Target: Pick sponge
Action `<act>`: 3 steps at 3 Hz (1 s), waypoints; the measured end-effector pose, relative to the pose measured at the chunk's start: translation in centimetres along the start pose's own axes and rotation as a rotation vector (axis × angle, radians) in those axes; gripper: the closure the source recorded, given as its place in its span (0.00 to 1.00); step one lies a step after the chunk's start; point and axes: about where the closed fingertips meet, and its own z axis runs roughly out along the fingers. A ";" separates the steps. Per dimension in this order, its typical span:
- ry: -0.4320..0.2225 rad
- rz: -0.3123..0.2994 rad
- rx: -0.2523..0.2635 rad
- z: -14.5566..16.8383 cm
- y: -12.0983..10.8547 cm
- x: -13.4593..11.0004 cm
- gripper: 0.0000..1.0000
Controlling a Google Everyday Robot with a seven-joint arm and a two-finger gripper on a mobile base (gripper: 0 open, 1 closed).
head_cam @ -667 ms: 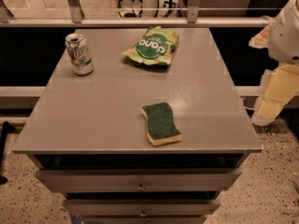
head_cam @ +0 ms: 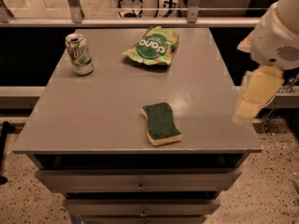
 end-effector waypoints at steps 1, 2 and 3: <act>-0.038 0.108 -0.066 4.7 1.2 -6.3 0.00; -0.053 0.228 -0.100 7.3 2.4 -10.0 0.00; -0.057 0.369 -0.092 9.2 3.5 -11.7 0.00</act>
Offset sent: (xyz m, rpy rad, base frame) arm 0.0326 0.1581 -0.0721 0.2429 0.2047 -0.4590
